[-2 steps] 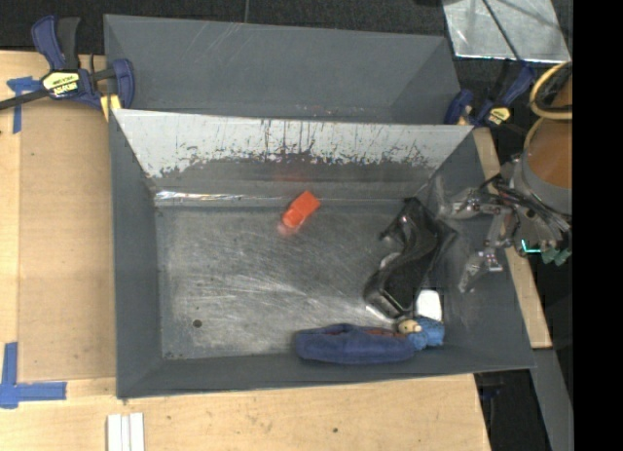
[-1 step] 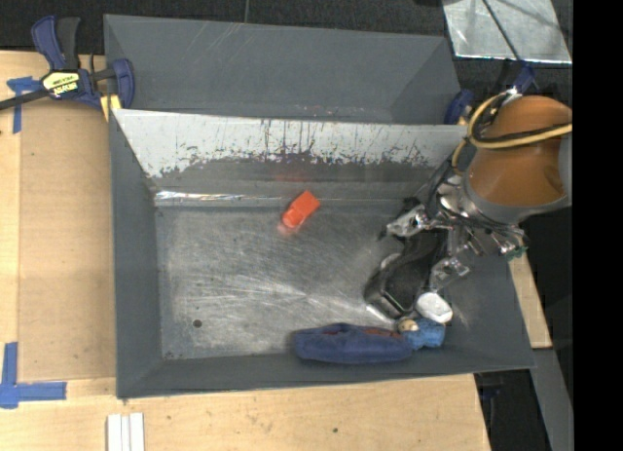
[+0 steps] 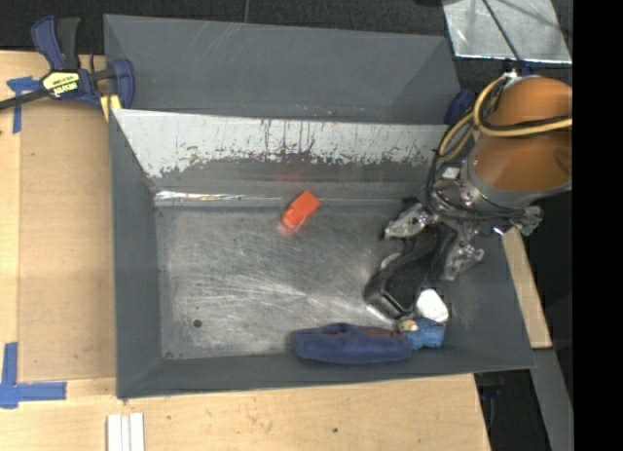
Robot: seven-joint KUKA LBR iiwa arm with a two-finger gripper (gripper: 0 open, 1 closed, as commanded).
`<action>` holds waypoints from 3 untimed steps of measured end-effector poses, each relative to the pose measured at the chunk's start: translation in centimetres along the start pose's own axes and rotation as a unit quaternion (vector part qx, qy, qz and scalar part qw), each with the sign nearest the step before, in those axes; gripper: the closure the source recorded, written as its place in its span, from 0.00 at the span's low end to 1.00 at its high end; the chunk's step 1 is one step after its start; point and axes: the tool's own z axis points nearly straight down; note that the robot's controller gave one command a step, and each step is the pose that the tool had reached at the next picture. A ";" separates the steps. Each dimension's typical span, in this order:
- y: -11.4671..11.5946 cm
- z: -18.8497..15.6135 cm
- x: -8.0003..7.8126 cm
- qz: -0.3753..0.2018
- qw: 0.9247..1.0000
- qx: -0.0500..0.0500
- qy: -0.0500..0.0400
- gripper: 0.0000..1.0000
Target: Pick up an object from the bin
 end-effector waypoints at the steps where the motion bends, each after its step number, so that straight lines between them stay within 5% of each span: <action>1: -0.9 -0.9 -0.9 -0.117 0.993 -0.002 0.000 0.00; 2: -0.9 2.6 -2.6 -0.238 0.971 -0.007 -0.010 0.00; 3: 1.6 2.6 -4.4 -0.354 0.935 0.003 0.002 0.00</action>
Offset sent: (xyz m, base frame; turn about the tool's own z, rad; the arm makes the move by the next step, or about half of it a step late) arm 0.0119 -0.0016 0.0083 -0.2336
